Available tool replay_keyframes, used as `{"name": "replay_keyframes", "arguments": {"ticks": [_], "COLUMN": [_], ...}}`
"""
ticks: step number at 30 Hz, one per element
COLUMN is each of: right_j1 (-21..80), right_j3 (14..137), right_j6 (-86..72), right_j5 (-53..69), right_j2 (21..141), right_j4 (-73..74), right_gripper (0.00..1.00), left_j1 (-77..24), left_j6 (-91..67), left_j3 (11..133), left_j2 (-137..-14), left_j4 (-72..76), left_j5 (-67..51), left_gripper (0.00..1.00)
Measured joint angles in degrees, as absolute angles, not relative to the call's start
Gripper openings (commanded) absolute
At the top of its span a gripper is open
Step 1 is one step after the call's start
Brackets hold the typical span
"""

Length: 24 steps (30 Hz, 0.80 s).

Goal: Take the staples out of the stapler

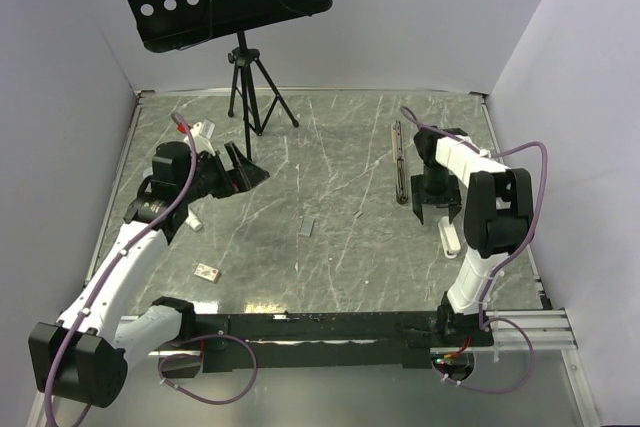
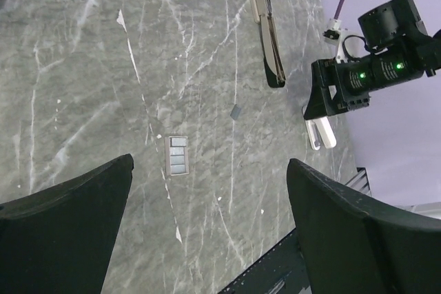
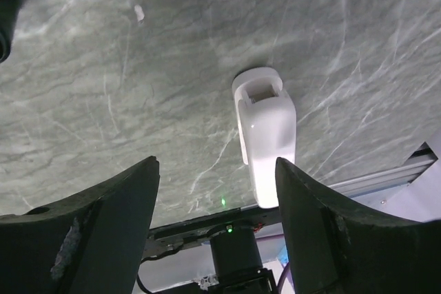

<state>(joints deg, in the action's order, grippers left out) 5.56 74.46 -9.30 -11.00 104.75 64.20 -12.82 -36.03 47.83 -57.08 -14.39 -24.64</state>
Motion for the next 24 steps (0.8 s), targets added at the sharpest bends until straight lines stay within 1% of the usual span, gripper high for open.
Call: {"name": "replay_keyframes", "arguments": {"ticks": [7,10,13,14,17,21,24], "right_j1": [0.93,-0.89,-1.65,-1.65,-1.61,-1.65,-1.65], "right_j3": [74.46,74.46,74.41,74.19,73.10,72.10,71.85], "right_j6": [-8.01,-7.57,-7.14,-6.92,-6.37,-6.04,-6.02], "right_j5": [-10.17,-9.47,-8.73,-8.40,-7.84,-7.38,-7.18], "right_j2": [105.08,105.75,107.28,107.74,108.62,108.95,108.95], "right_j4": [63.31,63.02,62.50,62.08,61.56,61.30,61.25], "right_gripper": [0.76,0.73,0.68,0.64,0.58,0.55,0.50], "left_j1": [-13.10,-13.10,-13.10,-13.10,-13.10,-13.10,-13.10], "left_j6": [-36.01,-35.92,-35.77,-35.77,-35.79,-35.77,-35.77], "left_j3": [47.83,47.83,47.83,47.83,47.83,47.83,47.83], "left_j2": [-56.55,-56.10,-56.01,-56.01,-56.01,-56.01,-56.01], "left_j4": [-14.46,-14.50,-14.50,-14.52,-14.48,-14.50,-14.50], "left_j5": [-24.14,-23.59,-23.07,-23.05,-23.05,-23.07,-23.07], "left_gripper": [0.97,0.97,0.97,0.97,0.97,0.97,0.97]}}
